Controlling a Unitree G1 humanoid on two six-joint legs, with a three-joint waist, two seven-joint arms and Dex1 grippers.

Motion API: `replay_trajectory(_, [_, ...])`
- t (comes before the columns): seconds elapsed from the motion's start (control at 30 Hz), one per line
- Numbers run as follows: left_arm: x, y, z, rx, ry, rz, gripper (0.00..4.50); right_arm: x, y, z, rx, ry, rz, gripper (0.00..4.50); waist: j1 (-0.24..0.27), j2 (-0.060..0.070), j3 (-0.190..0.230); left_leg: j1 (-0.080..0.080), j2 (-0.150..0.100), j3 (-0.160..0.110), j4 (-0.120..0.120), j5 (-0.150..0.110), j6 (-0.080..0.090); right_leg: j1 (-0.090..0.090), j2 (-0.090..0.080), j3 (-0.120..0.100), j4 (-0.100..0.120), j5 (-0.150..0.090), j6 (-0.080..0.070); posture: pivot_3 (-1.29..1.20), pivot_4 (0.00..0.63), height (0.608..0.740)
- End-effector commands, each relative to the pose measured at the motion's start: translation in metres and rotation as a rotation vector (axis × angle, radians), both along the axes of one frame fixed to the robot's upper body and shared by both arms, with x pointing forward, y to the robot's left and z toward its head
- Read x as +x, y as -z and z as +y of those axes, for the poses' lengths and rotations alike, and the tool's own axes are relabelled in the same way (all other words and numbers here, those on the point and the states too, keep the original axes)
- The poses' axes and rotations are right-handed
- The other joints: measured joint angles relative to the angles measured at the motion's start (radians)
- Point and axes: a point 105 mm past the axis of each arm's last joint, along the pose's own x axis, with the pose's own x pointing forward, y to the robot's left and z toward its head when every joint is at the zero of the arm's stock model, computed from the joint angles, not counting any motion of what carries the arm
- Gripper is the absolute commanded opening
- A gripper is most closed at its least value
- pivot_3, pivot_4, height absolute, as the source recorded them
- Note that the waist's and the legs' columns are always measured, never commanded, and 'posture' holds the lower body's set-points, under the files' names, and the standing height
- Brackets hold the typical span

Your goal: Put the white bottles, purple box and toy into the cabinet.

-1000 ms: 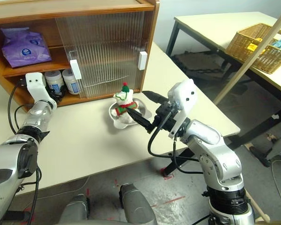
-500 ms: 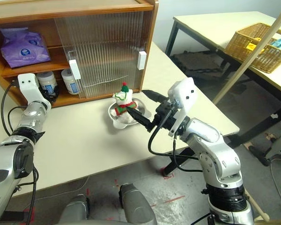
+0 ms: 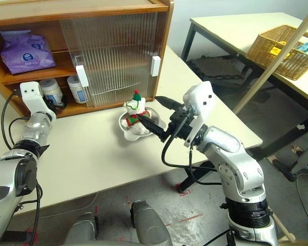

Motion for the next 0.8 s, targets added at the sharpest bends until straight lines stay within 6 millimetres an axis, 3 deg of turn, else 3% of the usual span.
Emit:
replay_trajectory(0.03, [-0.003,0.010,-0.001,-0.016,0.008,0.025,4.47,-0.001,-0.001,0.002,-0.003,-0.013,-0.006,4.50,0.002,0.000,0.000,0.000,0.000,0.000,0.000,0.000,0.000,0.000,0.000,0.000,0.000,0.000,0.000,-0.18,0.088,0.740])
replay_trajectory(0.43, [-0.017,0.025,-0.004,-0.024,0.040,-0.026,4.47,0.005,0.002,0.006,0.005,-0.046,-0.004,4.50,0.016,0.000,0.000,0.000,0.000,0.000,0.000,0.000,0.000,0.000,0.000,0.000,0.000,0.000,0.000,-0.13,0.088,0.740])
replay_trajectory(0.7, [-0.026,0.027,-0.002,0.002,0.058,-0.074,4.47,0.007,0.005,0.008,0.004,-0.067,-0.004,4.50,0.051,0.000,0.000,0.002,0.000,0.000,0.000,0.001,0.001,0.001,0.000,0.000,0.001,0.000,0.000,-0.11,0.086,0.740])
replay_trajectory(0.8, [-0.030,0.029,-0.010,0.013,0.112,-0.094,4.47,0.007,0.005,0.009,0.004,-0.072,-0.005,4.50,0.067,0.000,0.000,0.002,0.000,0.000,0.000,0.001,0.001,0.001,0.000,0.000,0.001,0.000,0.000,-0.11,0.085,0.740])
